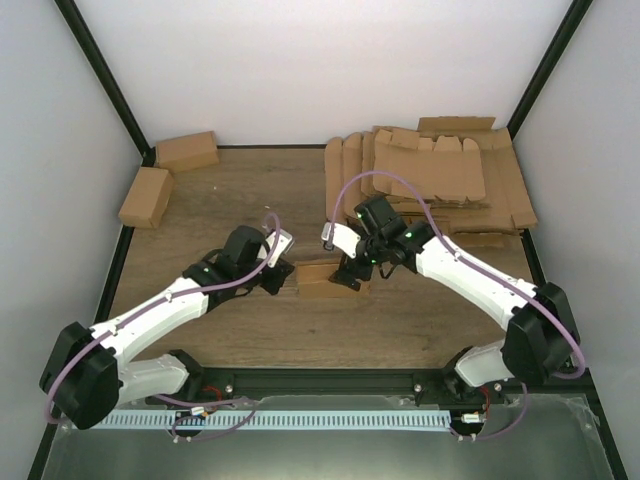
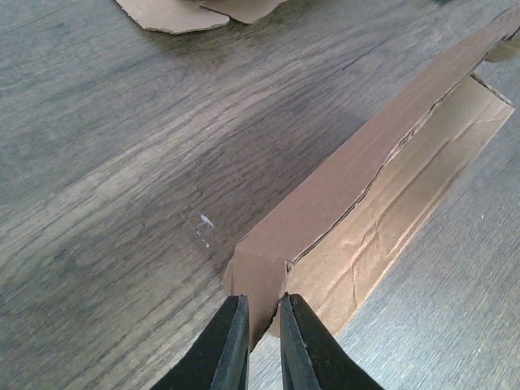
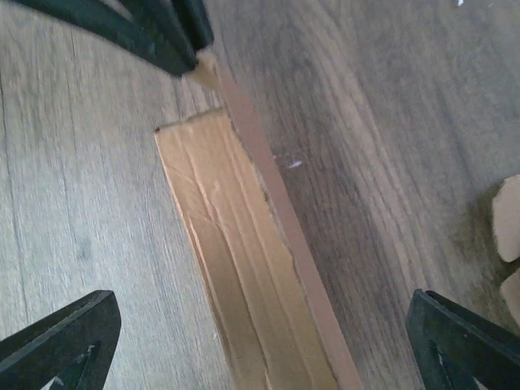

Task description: Fold the paper box

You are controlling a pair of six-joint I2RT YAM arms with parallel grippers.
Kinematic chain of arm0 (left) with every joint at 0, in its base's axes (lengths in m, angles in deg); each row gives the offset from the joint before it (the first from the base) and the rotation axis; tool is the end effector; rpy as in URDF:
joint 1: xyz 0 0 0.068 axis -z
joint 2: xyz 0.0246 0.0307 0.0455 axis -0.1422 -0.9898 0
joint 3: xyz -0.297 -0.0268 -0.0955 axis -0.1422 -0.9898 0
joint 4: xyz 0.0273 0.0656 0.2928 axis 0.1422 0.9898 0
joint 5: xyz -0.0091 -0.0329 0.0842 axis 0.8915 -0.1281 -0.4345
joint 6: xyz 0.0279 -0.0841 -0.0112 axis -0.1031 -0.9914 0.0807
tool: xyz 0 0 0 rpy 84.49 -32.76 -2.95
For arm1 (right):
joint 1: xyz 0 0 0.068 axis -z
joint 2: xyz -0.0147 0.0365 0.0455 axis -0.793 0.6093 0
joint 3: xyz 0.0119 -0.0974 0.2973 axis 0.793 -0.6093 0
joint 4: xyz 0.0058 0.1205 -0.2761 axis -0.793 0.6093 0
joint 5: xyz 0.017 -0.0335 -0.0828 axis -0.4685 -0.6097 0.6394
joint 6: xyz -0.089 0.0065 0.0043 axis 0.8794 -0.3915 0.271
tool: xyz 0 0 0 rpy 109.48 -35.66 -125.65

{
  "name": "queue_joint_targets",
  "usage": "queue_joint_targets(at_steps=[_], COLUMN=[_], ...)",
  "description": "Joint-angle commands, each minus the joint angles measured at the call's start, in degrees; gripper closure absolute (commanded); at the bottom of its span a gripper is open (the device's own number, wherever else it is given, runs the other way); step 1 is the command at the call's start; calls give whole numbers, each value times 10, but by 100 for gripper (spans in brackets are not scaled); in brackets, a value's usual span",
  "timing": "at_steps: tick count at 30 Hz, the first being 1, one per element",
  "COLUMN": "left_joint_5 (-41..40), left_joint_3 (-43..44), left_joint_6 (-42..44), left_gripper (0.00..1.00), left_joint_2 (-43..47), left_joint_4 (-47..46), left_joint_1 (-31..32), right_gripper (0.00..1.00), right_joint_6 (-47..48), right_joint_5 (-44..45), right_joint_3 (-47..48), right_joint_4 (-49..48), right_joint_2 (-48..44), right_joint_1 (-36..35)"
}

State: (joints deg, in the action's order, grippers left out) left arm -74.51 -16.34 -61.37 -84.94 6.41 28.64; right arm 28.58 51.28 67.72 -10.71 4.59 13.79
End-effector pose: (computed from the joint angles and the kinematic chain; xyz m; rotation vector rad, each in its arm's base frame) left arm 0.2264 -0.1873 0.2148 0.7873 2.2462 -0.5481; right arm 0.2570 0.2374 0.2550 -1.5798 1.9794 0.4409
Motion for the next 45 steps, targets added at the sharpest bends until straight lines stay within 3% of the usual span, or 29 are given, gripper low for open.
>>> queue_joint_targets(at_steps=[1, 5, 8, 10, 14, 19, 24, 27, 34, 45], left_joint_5=[-9, -26, -29, -32, -40, -39, -32, -25, -10, -4], left_joint_3=[18, 20, 22, 25, 32, 34, 50, 51, 50, 69], left_joint_6=[-19, -31, -42, -50, -64, -79, -96, -108, -140, -216], left_gripper=[87, 91, 94, 96, 96, 96, 96, 96, 96, 96], left_joint_2=[-9, -10, -8, -9, -15, -18, -32, -36, -40, -60], left_joint_4=[-19, -14, -11, -8, -2, -8, -1, -7, -16, -2], left_joint_1=[11, 16, 18, 20, 22, 23, 23, 22, 23, 24], right_gripper=[0, 0, 0, 0, 0, 0, 2, 12, 47, 68], right_joint_6=[-94, -198, -352, -383, -439, -523, -533, -530, -520, -546], right_joint_5=[-26, 8, 176, 205, 191, 189, 138, 114, 106, 81], right_joint_3=[9, -24, -25, -7, -29, -110, -155, -165, -170, -164], right_joint_4=[-53, -123, -122, -71, -35, -75, -107, -114, -116, -72], right_joint_2=[-45, -97, -107, -93, -93, -153, -182, -178, -167, -167], right_joint_1=[4, 4, 5, 6, 7, 9, 59, 75, 76, 75])
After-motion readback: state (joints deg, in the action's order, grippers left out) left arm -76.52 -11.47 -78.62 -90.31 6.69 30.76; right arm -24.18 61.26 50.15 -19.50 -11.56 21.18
